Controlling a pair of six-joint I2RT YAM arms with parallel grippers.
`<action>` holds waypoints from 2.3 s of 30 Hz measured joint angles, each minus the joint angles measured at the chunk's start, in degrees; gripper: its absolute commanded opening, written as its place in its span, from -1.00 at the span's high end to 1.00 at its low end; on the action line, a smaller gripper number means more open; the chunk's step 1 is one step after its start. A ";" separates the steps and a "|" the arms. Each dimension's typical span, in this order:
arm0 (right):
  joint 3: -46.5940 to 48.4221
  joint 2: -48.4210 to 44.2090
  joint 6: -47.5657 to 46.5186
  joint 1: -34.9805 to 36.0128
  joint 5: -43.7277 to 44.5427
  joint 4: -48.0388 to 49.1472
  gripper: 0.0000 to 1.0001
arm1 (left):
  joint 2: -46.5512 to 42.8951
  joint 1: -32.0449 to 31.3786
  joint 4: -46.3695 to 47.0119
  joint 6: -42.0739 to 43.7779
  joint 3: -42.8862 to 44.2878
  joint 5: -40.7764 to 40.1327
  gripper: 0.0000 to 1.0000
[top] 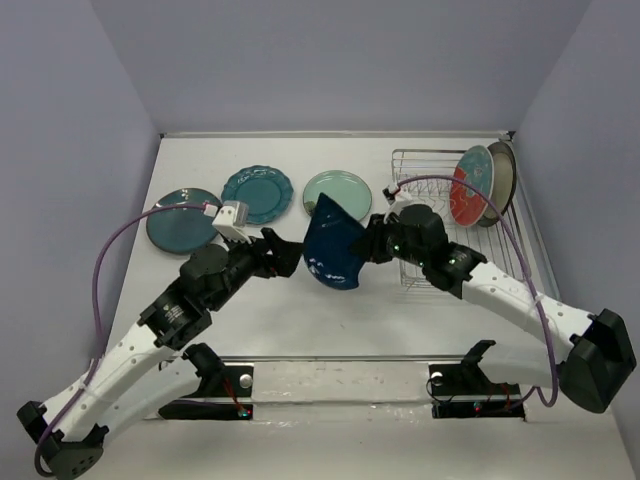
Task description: Load the plates into the dish rack
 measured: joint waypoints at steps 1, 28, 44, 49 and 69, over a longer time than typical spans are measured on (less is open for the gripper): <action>1.49 -0.02 -1.70 -0.85 3.37 -2.91 0.86 | -0.42 -0.09 -0.44 0.63 0.96 -0.39 -0.98; 32.30 24.55 -39.63 -26.08 56.65 -20.85 0.86 | -10.71 -0.07 -6.08 7.96 2.40 0.90 -0.98; 31.89 28.22 -37.05 -30.60 48.85 -20.61 0.86 | -10.36 0.48 -6.16 8.41 2.40 1.99 -0.98; 29.88 30.75 -33.48 -32.87 42.73 -20.35 0.86 | -9.33 0.94 -6.19 8.41 2.40 2.14 -0.98; 26.95 27.61 -24.44 -38.03 24.83 -16.98 -0.77 | 2.29 2.34 -6.29 5.60 2.40 1.38 -0.98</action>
